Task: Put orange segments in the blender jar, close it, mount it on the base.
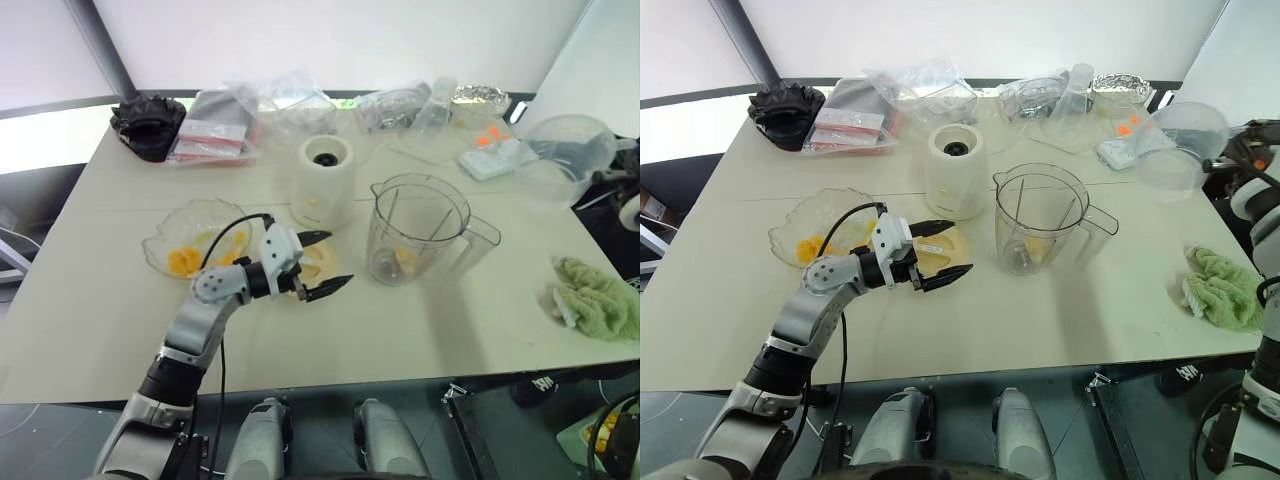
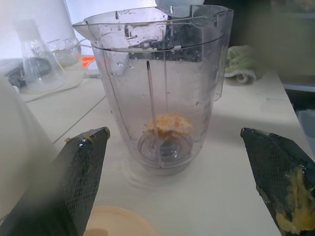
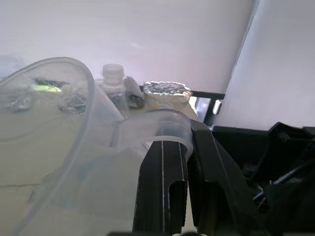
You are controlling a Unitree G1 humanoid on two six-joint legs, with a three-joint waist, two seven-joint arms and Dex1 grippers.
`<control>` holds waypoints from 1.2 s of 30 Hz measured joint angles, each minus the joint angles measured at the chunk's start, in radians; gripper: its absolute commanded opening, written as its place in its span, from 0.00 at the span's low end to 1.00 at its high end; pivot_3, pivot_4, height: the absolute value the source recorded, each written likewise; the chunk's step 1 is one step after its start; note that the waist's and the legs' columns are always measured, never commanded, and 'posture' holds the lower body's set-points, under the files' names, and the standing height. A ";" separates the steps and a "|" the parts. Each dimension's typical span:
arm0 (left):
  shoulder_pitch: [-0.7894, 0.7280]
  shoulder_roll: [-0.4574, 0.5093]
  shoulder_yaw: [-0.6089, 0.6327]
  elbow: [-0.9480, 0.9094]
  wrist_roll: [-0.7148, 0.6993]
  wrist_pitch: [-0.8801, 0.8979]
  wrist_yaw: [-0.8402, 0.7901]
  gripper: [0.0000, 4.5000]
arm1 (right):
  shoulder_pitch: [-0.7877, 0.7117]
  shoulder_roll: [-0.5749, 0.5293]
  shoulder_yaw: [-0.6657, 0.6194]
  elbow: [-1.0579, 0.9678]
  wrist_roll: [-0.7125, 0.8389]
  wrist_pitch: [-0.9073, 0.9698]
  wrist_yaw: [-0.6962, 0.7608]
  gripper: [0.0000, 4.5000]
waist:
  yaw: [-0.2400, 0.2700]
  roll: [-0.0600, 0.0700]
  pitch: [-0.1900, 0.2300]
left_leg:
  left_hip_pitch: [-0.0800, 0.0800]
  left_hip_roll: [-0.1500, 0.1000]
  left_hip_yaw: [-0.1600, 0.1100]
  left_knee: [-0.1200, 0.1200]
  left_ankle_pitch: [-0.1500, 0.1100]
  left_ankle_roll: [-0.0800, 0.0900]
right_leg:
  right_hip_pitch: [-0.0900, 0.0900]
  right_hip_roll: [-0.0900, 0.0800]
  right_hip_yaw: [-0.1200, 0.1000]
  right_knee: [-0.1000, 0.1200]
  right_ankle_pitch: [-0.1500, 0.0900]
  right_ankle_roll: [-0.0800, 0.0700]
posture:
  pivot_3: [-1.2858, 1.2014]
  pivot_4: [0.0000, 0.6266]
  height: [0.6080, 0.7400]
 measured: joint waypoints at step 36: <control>0.037 -0.005 -0.011 -0.031 0.036 -0.006 0.026 1.00 | -0.077 -0.063 0.255 0.026 -0.343 -0.247 0.235 0.00 | 0.002 0.000 0.000 | 0.000 0.000 0.000 0.000 0.000 0.000 | 0.000 0.000 0.000 0.000 0.000 0.000 | 0.52 0.24 1.00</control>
